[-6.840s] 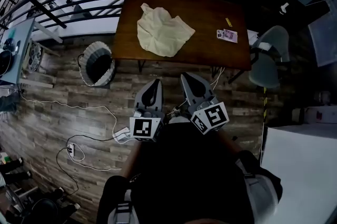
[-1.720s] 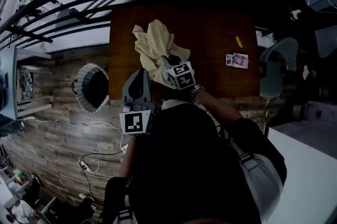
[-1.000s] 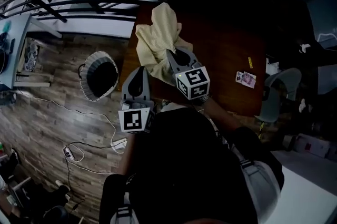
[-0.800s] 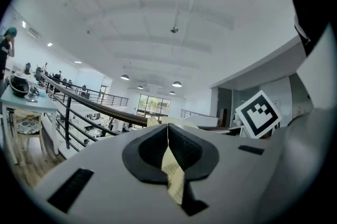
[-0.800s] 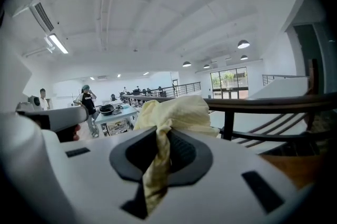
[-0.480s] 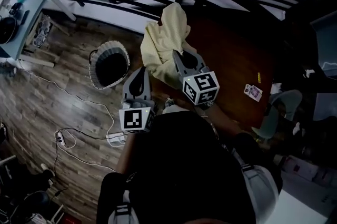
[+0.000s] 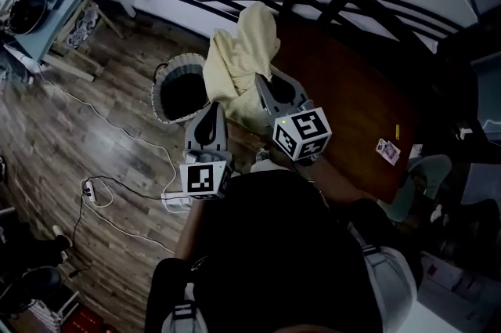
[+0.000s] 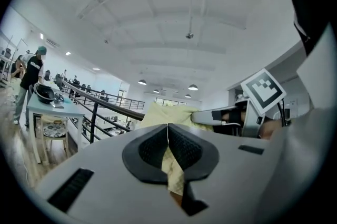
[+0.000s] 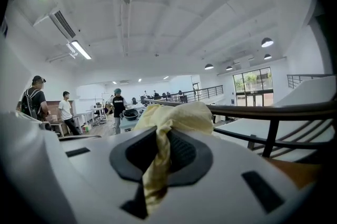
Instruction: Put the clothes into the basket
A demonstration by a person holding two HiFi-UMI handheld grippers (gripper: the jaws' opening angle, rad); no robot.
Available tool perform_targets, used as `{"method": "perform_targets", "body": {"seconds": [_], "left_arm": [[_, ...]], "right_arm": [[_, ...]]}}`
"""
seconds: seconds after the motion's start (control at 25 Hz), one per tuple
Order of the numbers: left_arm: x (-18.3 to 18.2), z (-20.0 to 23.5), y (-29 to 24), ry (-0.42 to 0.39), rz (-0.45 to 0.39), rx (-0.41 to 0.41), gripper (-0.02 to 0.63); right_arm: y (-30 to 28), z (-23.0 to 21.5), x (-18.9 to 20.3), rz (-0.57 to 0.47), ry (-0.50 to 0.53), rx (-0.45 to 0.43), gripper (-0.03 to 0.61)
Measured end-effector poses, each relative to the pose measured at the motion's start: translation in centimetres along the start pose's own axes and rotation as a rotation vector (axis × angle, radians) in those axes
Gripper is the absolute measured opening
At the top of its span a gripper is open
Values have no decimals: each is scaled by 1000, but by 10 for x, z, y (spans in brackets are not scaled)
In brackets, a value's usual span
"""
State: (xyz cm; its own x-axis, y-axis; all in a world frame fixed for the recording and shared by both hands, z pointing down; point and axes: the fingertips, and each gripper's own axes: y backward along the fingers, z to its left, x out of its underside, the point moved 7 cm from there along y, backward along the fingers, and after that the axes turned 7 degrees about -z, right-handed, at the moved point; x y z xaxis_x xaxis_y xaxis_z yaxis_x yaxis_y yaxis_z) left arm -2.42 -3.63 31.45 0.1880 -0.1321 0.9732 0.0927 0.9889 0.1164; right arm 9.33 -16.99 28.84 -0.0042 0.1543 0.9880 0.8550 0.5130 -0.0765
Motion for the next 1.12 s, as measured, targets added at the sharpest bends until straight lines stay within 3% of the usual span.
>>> {"method": "perform_targets", "body": {"seconds": [0.48, 0.88, 1.12], "left_arm": [[-17, 83, 58, -4, -41, -120, 14], [-33, 147, 126, -20, -54, -300, 14], [-32, 163, 159, -12, -75, -417, 14]], "right_arm": [[-61, 99, -3, -5, 38, -146, 49], [-104, 171, 7, 17, 33, -246, 49], [-123, 199, 18, 34, 34, -318, 49]]}}
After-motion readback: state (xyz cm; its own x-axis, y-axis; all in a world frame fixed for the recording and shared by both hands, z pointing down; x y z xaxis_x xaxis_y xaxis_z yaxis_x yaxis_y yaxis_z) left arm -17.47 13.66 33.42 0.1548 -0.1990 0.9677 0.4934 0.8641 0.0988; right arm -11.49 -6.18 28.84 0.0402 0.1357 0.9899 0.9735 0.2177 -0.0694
